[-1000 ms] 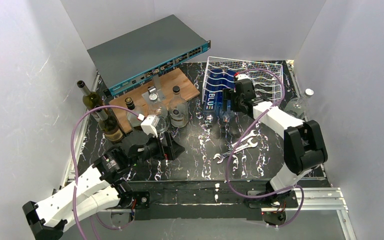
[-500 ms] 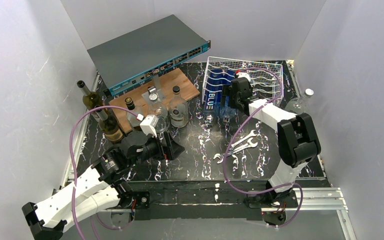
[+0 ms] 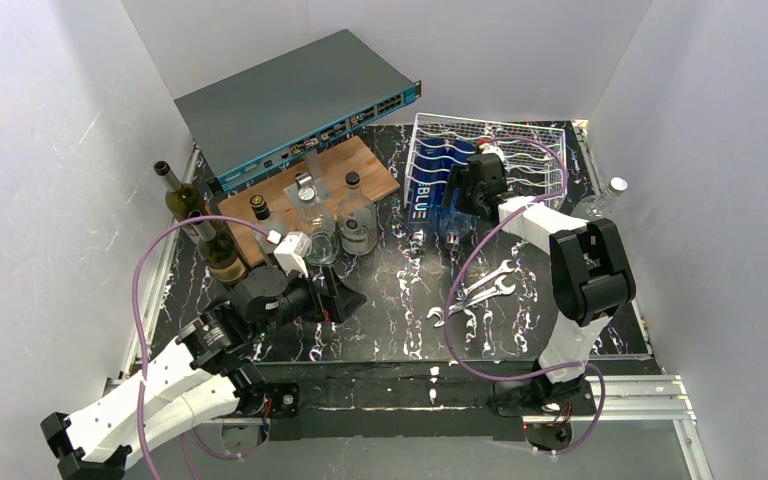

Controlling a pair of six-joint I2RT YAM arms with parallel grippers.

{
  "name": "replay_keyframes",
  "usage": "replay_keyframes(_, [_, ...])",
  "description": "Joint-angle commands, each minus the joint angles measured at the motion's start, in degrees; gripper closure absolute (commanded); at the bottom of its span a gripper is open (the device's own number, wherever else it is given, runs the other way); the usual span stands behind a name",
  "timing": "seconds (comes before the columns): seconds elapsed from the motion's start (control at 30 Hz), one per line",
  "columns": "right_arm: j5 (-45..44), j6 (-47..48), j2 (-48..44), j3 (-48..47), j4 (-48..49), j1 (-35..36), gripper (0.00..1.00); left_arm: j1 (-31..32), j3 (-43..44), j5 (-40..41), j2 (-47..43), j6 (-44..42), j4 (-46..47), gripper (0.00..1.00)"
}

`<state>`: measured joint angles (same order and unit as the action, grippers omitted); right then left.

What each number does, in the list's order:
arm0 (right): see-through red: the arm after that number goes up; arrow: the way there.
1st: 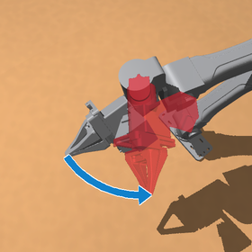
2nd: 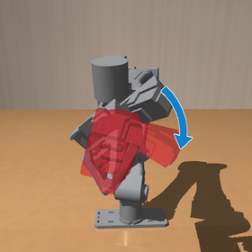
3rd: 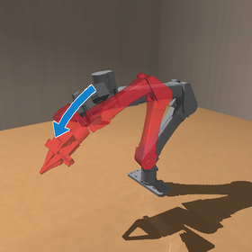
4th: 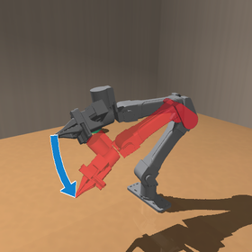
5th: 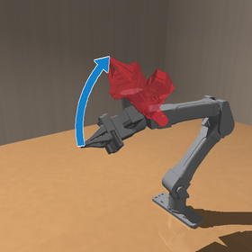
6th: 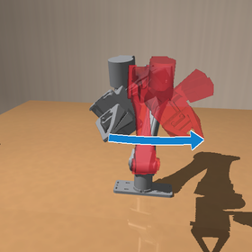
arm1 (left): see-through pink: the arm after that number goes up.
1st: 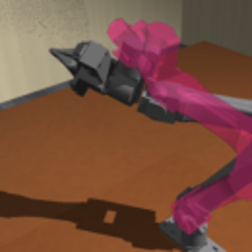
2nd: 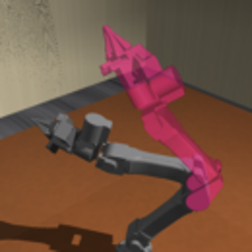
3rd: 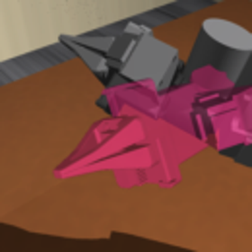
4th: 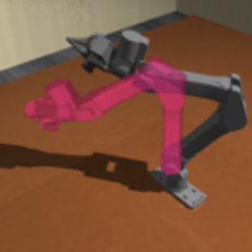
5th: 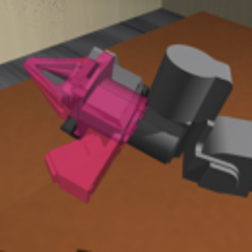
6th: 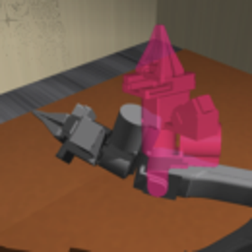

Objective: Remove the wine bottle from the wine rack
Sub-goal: Pick up the wine bottle from the wine rack.

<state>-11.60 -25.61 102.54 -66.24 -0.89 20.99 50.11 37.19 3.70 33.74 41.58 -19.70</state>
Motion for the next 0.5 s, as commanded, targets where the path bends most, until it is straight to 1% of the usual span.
replay_keyframes(0.0, [1.7, -2.0, 1.4, -0.1, 5.8, -1.0, 0.14, 0.3, -0.5, 1.3, -0.4, 0.1, -0.2, 0.02])
replay_keyframes(0.2, [3.7, -3.3, 2.3, 0.4, 7.1, -1.5, 0.15, 0.4, -0.5, 1.3, -0.8, 0.3, -0.6, 0.02])
replay_keyframes(0.47, [2.7, -3.2, 2.6, 1.7, 9.1, -2.0, 0.18, 0.3, -0.5, 1.1, -0.8, 0.6, -0.7, 0.02])
